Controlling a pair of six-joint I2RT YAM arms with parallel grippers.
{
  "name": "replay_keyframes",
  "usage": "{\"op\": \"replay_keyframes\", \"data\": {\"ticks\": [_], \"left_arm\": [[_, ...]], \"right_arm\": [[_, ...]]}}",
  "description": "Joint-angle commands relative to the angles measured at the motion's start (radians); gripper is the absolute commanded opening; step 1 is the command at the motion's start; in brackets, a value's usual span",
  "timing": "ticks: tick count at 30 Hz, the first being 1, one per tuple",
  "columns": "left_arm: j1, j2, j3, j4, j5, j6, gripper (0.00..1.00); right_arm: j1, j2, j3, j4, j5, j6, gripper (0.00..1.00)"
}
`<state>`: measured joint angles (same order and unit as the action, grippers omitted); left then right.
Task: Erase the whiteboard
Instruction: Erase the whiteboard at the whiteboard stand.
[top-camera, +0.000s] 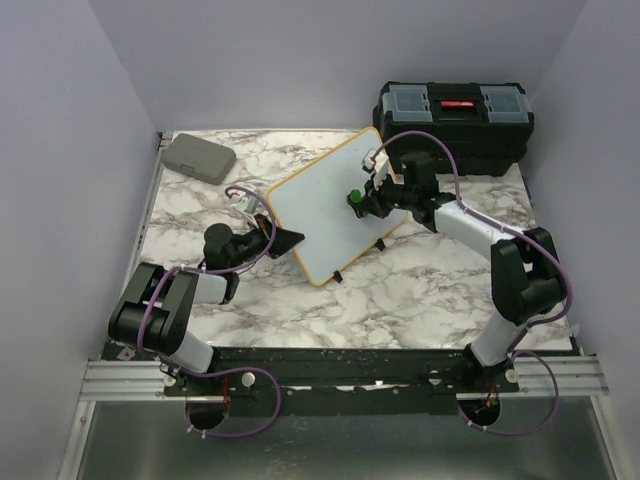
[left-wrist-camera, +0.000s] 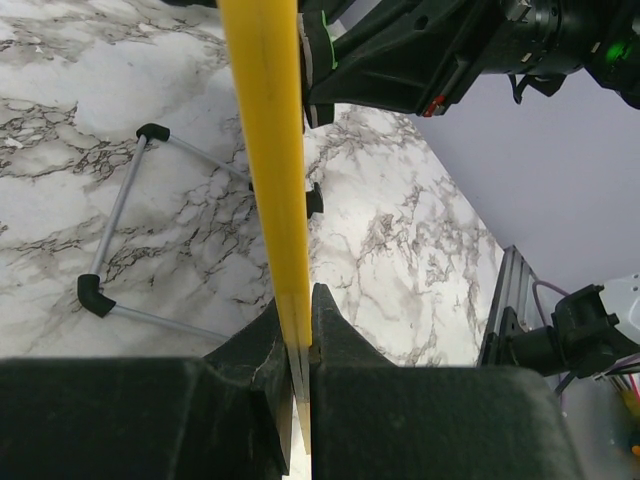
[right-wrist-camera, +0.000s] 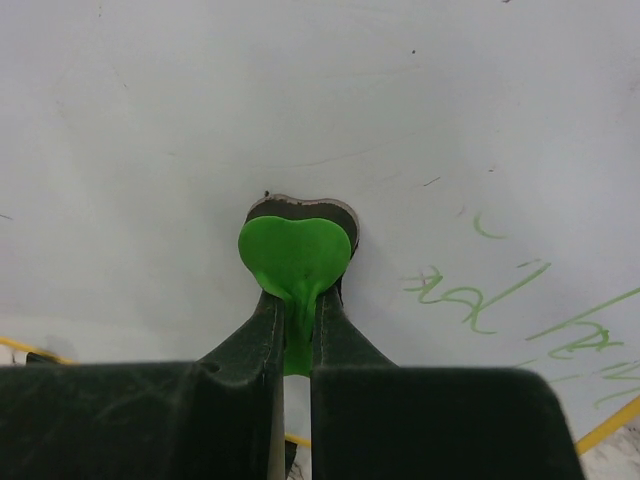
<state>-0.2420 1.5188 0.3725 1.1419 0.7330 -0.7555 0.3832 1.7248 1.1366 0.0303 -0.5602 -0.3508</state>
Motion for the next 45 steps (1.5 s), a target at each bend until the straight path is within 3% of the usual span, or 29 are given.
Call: {"op": "replay_keyframes", "data": {"ticks": [1, 6, 15, 26, 28, 45], "left_arm": [[-0.008, 0.007, 0.025, 0.018, 0.088, 0.024, 0.0], [-0.008, 0.0, 0.022, 0.009, 0.09, 0.031, 0.0], [-0.005, 0.006, 0.024, 0.015, 0.093, 0.03, 0.0], [0.003, 0.017, 0.025, 0.025, 0.1, 0.026, 0.0], [0.003, 0.02, 0.026, 0.024, 0.102, 0.026, 0.0], [0.003, 0.016, 0.033, 0.015, 0.112, 0.027, 0.0]], "right_arm": [[0.007, 0.037, 0.01, -0.024, 0.098, 0.045, 0.01], [0.005, 0.032, 0.09, 0.059, 0.242, 0.134, 0.01], [0.006, 0.054, 0.157, 0.07, 0.288, 0.165, 0.01], [0.005, 0.059, -0.017, -0.11, 0.089, -0.008, 0.01], [0.005, 0.063, -0.012, -0.106, 0.108, -0.002, 0.01], [-0.009, 0.1, 0.269, -0.041, 0.208, 0.15, 0.01]]}}
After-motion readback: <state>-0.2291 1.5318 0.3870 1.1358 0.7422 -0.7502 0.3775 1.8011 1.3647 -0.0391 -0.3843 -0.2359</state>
